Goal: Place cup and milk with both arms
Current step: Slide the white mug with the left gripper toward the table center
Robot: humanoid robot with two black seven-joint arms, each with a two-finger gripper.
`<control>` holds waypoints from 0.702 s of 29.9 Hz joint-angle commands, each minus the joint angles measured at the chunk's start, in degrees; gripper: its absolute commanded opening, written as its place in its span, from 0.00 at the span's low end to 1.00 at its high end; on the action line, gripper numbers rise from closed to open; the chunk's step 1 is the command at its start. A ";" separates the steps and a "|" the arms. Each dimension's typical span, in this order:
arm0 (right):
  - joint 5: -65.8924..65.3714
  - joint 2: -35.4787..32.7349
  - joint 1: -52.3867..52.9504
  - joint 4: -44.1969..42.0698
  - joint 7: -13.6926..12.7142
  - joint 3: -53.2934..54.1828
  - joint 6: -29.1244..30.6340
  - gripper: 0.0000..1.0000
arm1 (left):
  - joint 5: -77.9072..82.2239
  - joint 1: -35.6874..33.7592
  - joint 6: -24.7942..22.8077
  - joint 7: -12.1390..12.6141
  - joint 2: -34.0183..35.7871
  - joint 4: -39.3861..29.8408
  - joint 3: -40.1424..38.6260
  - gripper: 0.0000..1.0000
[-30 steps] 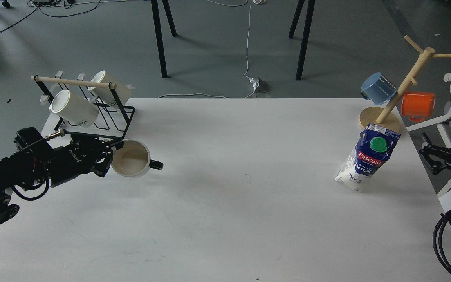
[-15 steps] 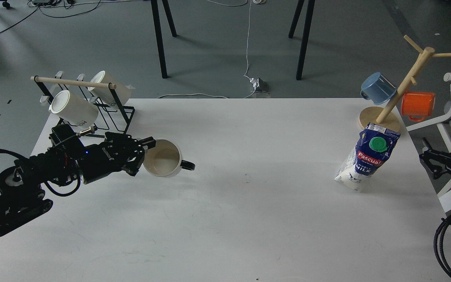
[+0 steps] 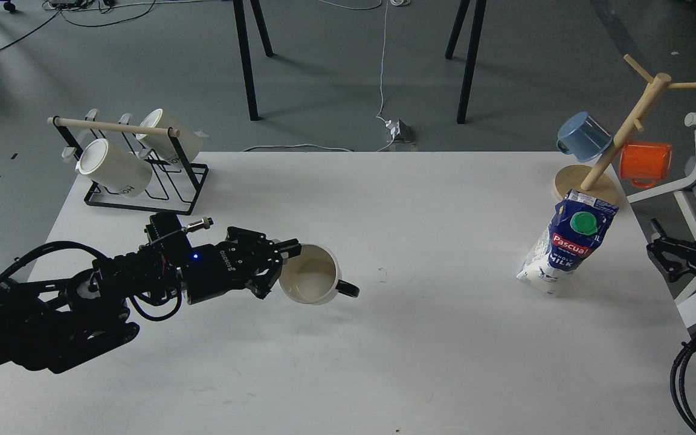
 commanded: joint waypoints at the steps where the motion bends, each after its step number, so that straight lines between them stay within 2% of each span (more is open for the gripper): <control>1: 0.01 0.00 -0.04 0.00 0.00 -0.04 0.00 0.97 | 0.00 0.72 0.00 -0.01 -1.77 0.08 0.24 0.00; 21: -0.43 0.00 -0.48 0.00 0.00 0.05 0.00 0.97 | 0.00 5.11 -0.09 -0.01 -3.27 0.78 0.24 0.06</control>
